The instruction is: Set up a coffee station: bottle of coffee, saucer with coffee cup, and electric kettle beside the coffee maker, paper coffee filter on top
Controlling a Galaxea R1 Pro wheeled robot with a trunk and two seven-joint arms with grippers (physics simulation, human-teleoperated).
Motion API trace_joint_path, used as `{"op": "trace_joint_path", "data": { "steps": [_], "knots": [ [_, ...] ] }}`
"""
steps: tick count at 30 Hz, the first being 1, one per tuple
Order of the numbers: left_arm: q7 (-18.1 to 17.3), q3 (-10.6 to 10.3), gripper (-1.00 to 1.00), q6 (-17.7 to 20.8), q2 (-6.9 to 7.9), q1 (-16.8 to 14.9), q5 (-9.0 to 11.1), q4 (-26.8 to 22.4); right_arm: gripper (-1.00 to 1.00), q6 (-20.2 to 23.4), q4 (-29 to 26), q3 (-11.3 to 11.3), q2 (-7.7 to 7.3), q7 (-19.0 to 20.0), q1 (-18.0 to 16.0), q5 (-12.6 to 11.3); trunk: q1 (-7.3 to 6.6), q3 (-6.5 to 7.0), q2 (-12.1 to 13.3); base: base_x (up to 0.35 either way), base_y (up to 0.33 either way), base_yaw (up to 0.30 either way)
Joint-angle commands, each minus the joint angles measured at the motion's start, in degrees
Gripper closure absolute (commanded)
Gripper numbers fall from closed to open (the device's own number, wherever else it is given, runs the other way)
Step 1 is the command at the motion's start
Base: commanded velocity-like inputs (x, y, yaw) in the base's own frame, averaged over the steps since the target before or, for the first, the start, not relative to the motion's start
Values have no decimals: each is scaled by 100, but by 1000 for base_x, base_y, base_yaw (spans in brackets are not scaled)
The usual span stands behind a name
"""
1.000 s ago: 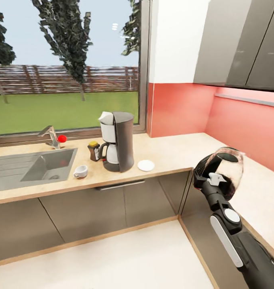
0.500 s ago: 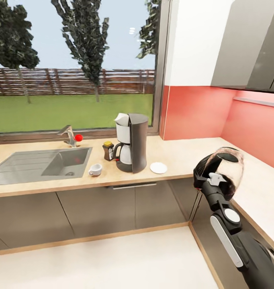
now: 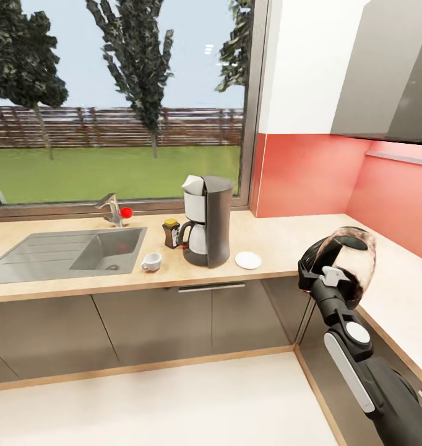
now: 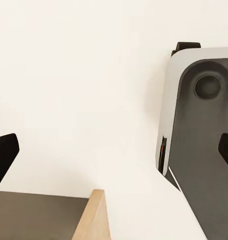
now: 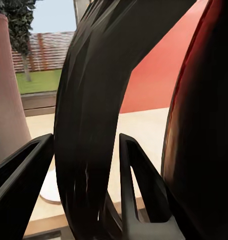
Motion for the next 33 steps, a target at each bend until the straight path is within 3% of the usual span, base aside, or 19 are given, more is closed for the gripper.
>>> {"op": "trace_joint_path", "data": {
  "steps": [1, 7, 33],
  "knots": [
    [12, -49, -100, -17, 0, -4, 48, 2, 100, 23, -12, 17, -6, -49, -7, -17, 3, -12, -13, 0, 0, 0],
    [12, -49, -100, -5, 8, -3, 52, 2, 100, 23, -6, 17, -5, -51, -7, -18, 3, -12, -13, 111, 0, 0],
    [12, -49, -100, -3, 8, 2, 51, 4, 100, 14, -5, 17, -11, -55, -7, -9, 3, 167, -13, 333, 0, 0]
  ]
}}
